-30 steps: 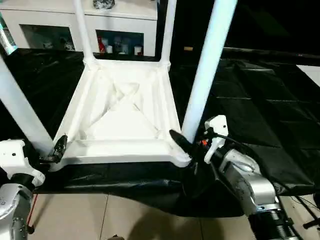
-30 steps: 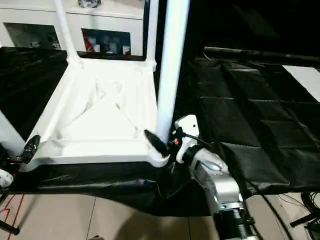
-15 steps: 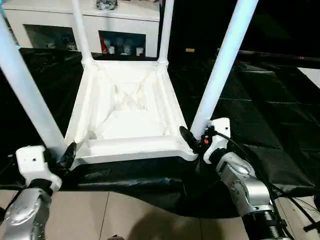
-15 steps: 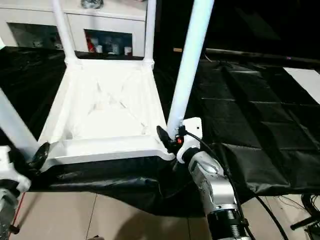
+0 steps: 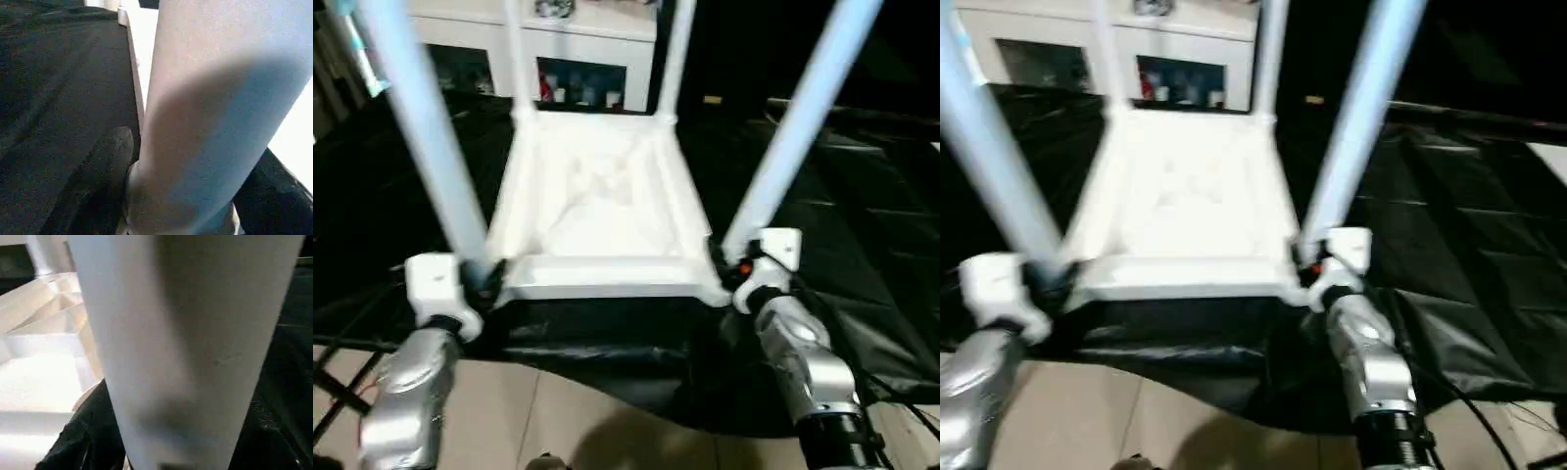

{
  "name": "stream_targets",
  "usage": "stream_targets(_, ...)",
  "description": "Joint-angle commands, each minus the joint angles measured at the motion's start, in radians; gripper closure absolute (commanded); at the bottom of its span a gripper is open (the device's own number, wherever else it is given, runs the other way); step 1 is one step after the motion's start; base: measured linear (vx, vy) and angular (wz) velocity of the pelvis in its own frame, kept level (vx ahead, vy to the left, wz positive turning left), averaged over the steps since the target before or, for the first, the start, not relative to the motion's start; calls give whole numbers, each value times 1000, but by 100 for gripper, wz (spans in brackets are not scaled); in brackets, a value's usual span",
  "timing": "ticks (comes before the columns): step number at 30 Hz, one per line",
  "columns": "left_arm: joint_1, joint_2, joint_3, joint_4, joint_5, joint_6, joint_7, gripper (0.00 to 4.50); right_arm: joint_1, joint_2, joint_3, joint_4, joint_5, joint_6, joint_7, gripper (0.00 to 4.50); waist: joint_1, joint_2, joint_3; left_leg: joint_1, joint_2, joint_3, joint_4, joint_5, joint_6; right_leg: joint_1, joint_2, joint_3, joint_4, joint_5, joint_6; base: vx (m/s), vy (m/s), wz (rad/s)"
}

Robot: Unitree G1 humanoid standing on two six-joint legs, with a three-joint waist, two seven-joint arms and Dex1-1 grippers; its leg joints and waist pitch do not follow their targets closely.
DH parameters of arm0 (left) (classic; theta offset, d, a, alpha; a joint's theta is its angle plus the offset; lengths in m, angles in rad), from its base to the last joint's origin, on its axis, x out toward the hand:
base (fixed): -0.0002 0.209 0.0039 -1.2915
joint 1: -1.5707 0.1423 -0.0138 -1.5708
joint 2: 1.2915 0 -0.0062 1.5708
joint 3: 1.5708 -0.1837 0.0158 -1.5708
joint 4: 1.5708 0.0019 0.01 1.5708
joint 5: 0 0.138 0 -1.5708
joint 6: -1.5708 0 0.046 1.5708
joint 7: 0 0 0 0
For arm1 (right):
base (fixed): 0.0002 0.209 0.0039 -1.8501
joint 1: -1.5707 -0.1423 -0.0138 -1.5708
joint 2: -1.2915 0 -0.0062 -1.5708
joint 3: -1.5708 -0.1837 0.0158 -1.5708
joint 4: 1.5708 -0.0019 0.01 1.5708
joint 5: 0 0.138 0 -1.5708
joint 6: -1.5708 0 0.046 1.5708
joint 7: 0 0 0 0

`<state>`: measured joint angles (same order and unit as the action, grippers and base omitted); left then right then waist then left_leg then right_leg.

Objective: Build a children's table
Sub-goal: Flip table

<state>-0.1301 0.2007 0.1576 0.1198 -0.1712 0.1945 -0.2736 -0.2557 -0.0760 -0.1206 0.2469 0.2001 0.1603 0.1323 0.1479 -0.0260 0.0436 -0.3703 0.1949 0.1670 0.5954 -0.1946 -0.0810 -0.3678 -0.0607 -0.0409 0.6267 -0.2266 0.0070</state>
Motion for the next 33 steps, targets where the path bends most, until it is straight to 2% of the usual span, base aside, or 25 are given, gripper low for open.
stream_targets(1,-67,-20,-57,0,4,-14,-39,183,0,-18,-56,17,-1,-4,-50,253,-18,29,-53,26,35,-12,-88,-228,-78,8,-64,46,-72,-29,-105,0,0,0)
stream_targets(3,-106,-35,-82,28,13,-13,-47,183,-7,-27,-68,22,1,-11,-58,253,-17,27,-59,23,33,-11,-82,-187,-76,14,-63,44,-66,36,-103,0,0,0)
stream_targets(5,-137,-43,-98,59,13,-18,-57,183,-14,-35,-76,27,-3,-16,-71,255,-19,33,-66,17,27,-11,-72,-112,-71,22,-61,42,-55,158,-104,0,0,0)
stream_targets(6,-151,-46,-102,75,17,-19,-54,183,-14,-39,-76,28,-6,-16,-68,255,-21,29,-66,14,26,-11,-71,-94,-67,26,-60,41,-54,187,-105,0,0,0)
stream_targets(7,-162,-48,-106,88,21,-20,-52,183,-15,-43,-76,28,-8,-17,-64,255,-22,29,-71,9,22,-11,-65,-50,-58,32,-58,40,-47,253,-103,0,0,0)
stream_targets(8,-173,-50,-107,101,25,-20,-43,183,-13,-52,-60,27,-10,-18,-31,255,-22,36,-74,6,20,-12,-61,-27,-45,32,-56,37,-42,305,-105,0,0,0)
stream_targets(9,-180,-51,-106,110,29,-22,-39,183,-12,-57,-48,26,-11,-21,-8,199,-24,32,-71,6,20,-10,-61,-35,-40,30,-55,37,-46,303,-106,0,0,0)
stream_targets(10,-184,-52,-100,116,32,-20,-26,183,-9,-54,-37,18,12,-30,41,186,-27,29,-69,5,20,-10,-63,-61,-34,34,-58,38,-47,283,-117,0,0,0)
stream_targets(13,-188,-55,-89,122,36,-15,-3,184,-12,-52,-33,10,29,-32,65,174,-42,31,-67,1,24,-10,-64,-88,-11,37,-63,38,-50,240,-151,0,0,0)
stream_targets(14,-189,-54,-77,132,39,-16,15,184,-9,-52,-34,-3,34,-30,67,146,-44,33,-65,3,26,-10,-65,-91,-4,35,-63,38,-52,219,-161,0,0,0)
stream_targets(18,-191,-53,-71,140,37,-19,22,184,-6,-51,-36,-12,38,-30,66,133,-50,36,-61,5,30,-9,-66,-102,8,32,-64,38,-56,158,-181,0,0,0)
stream_targets(19,-186,-55,-64,138,31,-17,22,184,31,-48,-44,-59,45,-38,63,120,-53,22,-61,6,30,-7,-66,-100,13,34,-63,39,-58,145,-185,0,0,0)
stream_targets(20,-182,-56,-63,135,32,-13,24,184,65,-40,-50,-102,50,-44,59,104,-46,30,-61,7,32,-7,-64,-86,20,32,-65,41,-56,153,-181,0,0,0)
stream_targets(21,-182,-56,-63,135,32,-13,24,184,65,-40,-50,-102,50,-44,59,96,-46,31,-60,5,32,-7,-64,-81,24,31,-65,41,-55,159,-179,0,0,0)
stream_targets(22,-177,-60,-62,129,28,-7,26,184,110,-30,-54,-157,53,-53,61,93,-47,27,-61,5,32,-8,-66,-81,29,32,-64,39,-56,157,-178,0,0,0)
stream_targets(23,-175,-61,-61,128,28,-5,28,184,126,-27,-54,-176,52,-56,59,93,-47,28,-60,4,32,-8,-67,-83,30,32,-65,40,-56,153,-178,0,0,0)
stream_targets(24,-175,-62,-61,127,28,-4,30,184,135,-25,-54,-187,51,-58,58,74,-45,29,-59,5,33,-8,-66,-93,33,30,-66,41,-58,140,-174,0,0,0)
stream_targets(25,-172,-66,-62,126,29,-1,34,184,170,-16,-57,-231,59,-63,59,61,-47,29,-56,5,33,-8,-70,-122,28,28,-67,41,-63,95,-172,0,0,0)
stream_targets(27,-170,-68,-65,126,30,1,34,184,208,-9,-61,-278,75,-69,63,48,-47,31,-55,7,35,-9,-73,-143,23,26,-66,41,-66,63,-168,0,0,0)
stream_targets(29,-171,-70,-67,127,28,6,33,184,241,-8,-60,-321,98,-68,80,41,-49,39,-52,7,35,-11,-75,-181,16,24,-67,43,-71,21,-158,0,0,0)
stream_targets(30,-172,-71,-67,129,28,6,33,184,252,-11,-57,-337,101,-68,87,17,-51,36,-52,6,34,-10,-76,-184,16,25,-66,42,-73,12,-156,0,0,0)
stream_targets(33,-176,-71,-67,132,30,12,33,184,290,-35,-49,-385,112,-61,126,2,-51,37,-50,5,34,-11,-78,-198,10,24,-66,44,-77,-20,-150,0,0,0)
